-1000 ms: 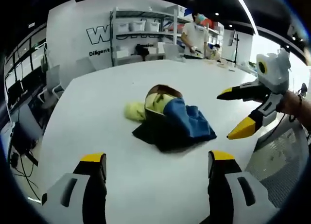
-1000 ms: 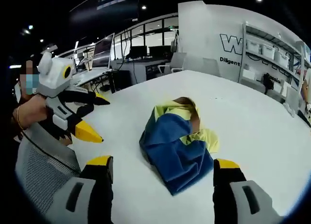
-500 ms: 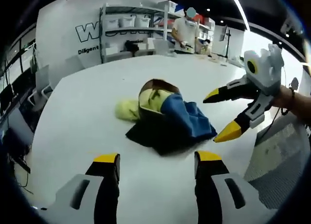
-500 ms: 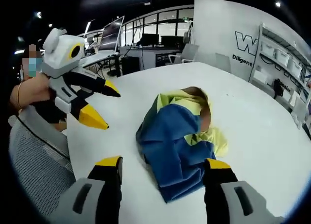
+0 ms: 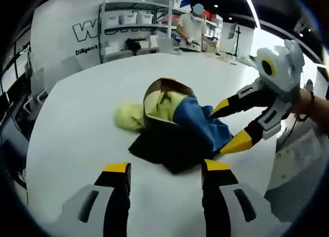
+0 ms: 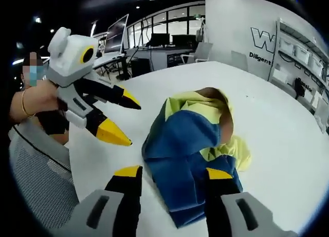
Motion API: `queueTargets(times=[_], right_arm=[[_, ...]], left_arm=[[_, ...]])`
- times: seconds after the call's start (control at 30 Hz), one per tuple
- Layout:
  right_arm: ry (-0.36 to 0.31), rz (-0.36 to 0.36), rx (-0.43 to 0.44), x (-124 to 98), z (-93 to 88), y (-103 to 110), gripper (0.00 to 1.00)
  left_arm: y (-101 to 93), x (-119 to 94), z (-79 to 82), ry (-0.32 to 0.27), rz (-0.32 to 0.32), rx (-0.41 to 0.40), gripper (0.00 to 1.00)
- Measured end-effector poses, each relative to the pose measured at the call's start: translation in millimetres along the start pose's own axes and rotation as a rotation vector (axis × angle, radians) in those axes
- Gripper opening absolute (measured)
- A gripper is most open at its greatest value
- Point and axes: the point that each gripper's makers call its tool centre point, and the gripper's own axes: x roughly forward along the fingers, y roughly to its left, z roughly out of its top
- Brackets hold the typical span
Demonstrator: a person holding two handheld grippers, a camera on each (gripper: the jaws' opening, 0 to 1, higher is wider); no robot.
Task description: Fold the garment on the visible template until the final outline fits inside the template.
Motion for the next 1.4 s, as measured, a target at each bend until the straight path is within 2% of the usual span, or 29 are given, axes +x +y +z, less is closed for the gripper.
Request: queueTargets(times=[0.07,0.17,0.43,0.63,0.77,0.9,1.13,1.4], right_arm=[[0.006,-0.008,-0.004,2,-2.0,-2,0.4],[0.025,-0.021,-0.013,4,-7.1,-6,0.3],[0.029,-0.036,0.013,3,-14.6,-14,0.13],[0.036,-0.028,0.034,1,-20.0,-17,0.01],[0.032,-0.027,0.035,0,-19.4,-18,0.0],[0.031,-0.027,0.031,0,-18.6,-18,0.0],[0.027,-0.023,0.011,-3,-17.6,-17,0.0],[-0.001,-0.047,0.026,-14,-11.4,-24,0.0]], left_arm=[[-1.5,5,-2.9,0.01,-0.021,-0.003,0.41],[-4.2,13,-7.7,0.024,-0.057,0.01,0.27],[-1.8,27,-11.1,0.04,-0.072,-0.045,0.25],[-5.8,37,-11.9,0.044,-0.104,-0.055,0.11],[-2.5,42,-19.8,0.076,-0.09,-0.064,0.0],[-2.5,40,-21.5,0.074,-0.089,-0.084,0.0],[-0.6,38,-21.4,0.071,-0.081,-0.071,0.0],[6.8,26,-16.1,0.038,-0.057,-0.084,0.0]])
